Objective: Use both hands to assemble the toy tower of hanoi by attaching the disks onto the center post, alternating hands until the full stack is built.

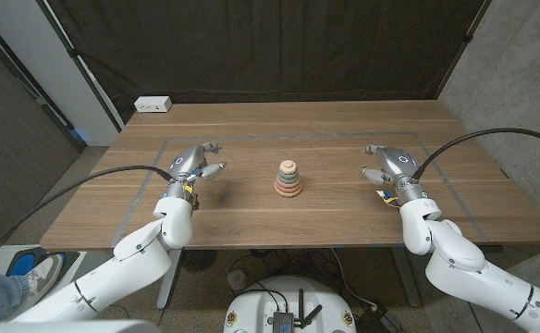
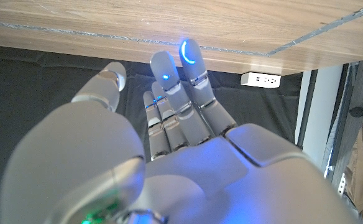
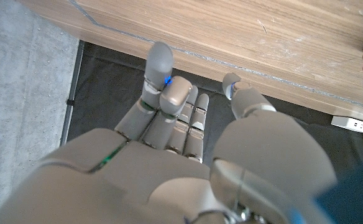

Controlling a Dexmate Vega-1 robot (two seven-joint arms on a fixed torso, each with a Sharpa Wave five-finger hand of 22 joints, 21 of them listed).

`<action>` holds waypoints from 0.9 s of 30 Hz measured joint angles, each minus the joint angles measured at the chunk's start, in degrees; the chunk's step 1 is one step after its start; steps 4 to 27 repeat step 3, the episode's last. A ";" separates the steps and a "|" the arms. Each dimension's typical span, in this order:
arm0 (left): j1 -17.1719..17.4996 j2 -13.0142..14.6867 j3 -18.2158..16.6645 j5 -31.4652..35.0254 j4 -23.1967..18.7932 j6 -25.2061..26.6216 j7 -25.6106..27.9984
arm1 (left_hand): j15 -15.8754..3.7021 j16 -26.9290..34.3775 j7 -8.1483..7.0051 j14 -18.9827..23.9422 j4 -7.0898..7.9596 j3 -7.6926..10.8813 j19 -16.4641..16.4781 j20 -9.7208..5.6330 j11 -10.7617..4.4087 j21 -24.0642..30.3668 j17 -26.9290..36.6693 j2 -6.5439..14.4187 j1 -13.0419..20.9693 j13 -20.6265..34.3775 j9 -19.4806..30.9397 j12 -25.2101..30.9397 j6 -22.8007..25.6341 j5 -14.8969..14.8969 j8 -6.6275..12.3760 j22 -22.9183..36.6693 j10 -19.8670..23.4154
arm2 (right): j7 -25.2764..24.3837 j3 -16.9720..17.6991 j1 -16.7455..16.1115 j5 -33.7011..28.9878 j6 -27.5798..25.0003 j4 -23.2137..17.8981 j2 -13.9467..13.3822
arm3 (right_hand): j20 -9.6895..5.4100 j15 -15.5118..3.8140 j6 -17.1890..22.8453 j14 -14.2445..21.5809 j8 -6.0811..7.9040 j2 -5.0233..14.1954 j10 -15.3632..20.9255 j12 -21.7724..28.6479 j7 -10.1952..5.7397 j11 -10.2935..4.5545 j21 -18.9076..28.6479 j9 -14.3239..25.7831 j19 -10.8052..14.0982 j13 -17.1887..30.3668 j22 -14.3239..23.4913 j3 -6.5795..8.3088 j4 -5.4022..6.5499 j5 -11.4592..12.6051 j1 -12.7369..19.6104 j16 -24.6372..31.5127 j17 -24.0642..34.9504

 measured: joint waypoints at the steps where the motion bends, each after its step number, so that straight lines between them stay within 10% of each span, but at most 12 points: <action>1: -0.05 -0.17 0.11 0.00 0.19 -0.16 0.23 | 0.00 0.00 0.00 0.00 0.00 0.00 0.00 0.00 0.00 0.00 -0.03 0.00 0.00 0.00 0.00 0.00 0.00 0.00 0.00 0.00 0.00 | -0.19 0.03 -0.08 0.14 0.03 0.06 -0.06 | -0.01 0.00 0.00 0.00 0.00 0.11 0.00 0.00 0.00 0.00 0.00 0.00 -0.01 0.00 0.00 0.00 0.00 0.00 -0.11 0.00 -0.01; 27: -0.14 -0.36 0.26 0.00 0.42 -0.32 0.53 | 0.00 0.00 0.00 0.00 0.00 0.00 0.00 0.00 0.00 0.00 -0.04 0.00 0.00 0.00 0.00 0.00 0.00 0.00 0.00 0.00 0.00 | -0.54 0.13 -0.28 0.37 0.10 0.23 -0.27 | -0.02 0.00 0.00 0.00 0.00 0.11 0.00 0.00 0.00 0.00 0.00 0.00 -0.42 0.00 0.00 0.00 0.00 0.00 -0.11 0.00 -0.01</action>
